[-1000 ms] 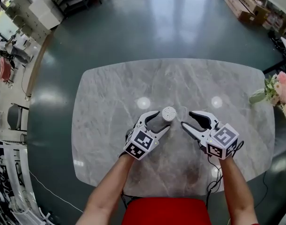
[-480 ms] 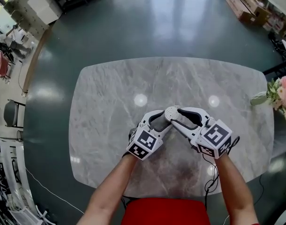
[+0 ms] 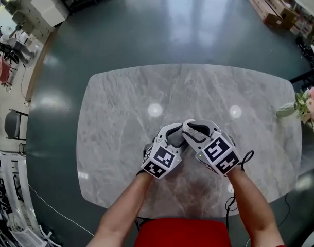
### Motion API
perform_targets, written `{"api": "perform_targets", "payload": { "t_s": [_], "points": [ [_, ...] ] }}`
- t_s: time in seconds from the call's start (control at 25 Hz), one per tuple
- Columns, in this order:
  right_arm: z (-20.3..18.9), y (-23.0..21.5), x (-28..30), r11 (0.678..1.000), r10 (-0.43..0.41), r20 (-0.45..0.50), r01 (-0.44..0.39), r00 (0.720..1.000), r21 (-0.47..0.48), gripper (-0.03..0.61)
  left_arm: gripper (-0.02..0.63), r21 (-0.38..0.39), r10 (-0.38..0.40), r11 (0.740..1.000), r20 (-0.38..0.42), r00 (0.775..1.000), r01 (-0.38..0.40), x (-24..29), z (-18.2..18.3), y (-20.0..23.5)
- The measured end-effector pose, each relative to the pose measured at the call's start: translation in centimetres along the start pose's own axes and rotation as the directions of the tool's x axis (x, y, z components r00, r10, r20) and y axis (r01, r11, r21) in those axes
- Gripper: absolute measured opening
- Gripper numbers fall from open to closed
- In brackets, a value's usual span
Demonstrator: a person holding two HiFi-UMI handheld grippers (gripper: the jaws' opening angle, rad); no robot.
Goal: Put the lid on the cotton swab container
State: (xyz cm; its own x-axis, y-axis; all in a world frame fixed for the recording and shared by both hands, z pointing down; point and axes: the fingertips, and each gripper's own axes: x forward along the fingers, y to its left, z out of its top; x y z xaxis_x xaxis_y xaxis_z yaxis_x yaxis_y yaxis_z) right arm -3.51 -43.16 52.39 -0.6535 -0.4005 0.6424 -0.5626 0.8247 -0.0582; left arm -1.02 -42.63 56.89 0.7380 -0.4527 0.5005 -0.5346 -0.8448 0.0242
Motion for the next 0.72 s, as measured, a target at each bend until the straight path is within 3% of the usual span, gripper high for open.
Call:
{"api": "perform_targets", "payload": {
  "t_s": [0.16, 0.32, 0.44, 0.48, 0.72],
  "points": [
    [-0.1, 0.2, 0.3, 0.998, -0.046, -0.058, 0.043, 0.997, -0.054, 0.106, 0.236, -0.007, 0.017, 1.000, -0.002, 1.000, -0.017, 0.2, 0.0, 0.0],
    [0.1, 0.2, 0.1, 0.999, -0.036, -0.041, 0.035, 0.998, -0.019, 0.101, 0.239, -0.005, 0.022, 1.000, -0.005, 1.000, -0.022, 0.0, 0.1, 0.0],
    [0.1, -0.1, -0.4, 0.999, 0.004, 0.008, -0.004, 1.000, 0.038, 0.115, 0.252, -0.021, 0.045, 0.999, -0.003, 0.999, -0.045, -0.3, 0.1, 0.1],
    [0.1, -0.2, -0.7, 0.999, 0.011, 0.030, -0.013, 0.999, 0.053, 0.164, 0.253, -0.027, 0.054, 0.998, 0.001, 0.999, -0.054, -0.5, 0.2, 0.1],
    [2.1, 0.0, -3.9, 0.994, 0.002, 0.215, -0.025, 0.977, 0.107, 0.160, 0.258, -0.050, 0.087, 0.995, 0.055, 0.995, -0.084, -2.9, 1.1, 0.2]
  ]
}}
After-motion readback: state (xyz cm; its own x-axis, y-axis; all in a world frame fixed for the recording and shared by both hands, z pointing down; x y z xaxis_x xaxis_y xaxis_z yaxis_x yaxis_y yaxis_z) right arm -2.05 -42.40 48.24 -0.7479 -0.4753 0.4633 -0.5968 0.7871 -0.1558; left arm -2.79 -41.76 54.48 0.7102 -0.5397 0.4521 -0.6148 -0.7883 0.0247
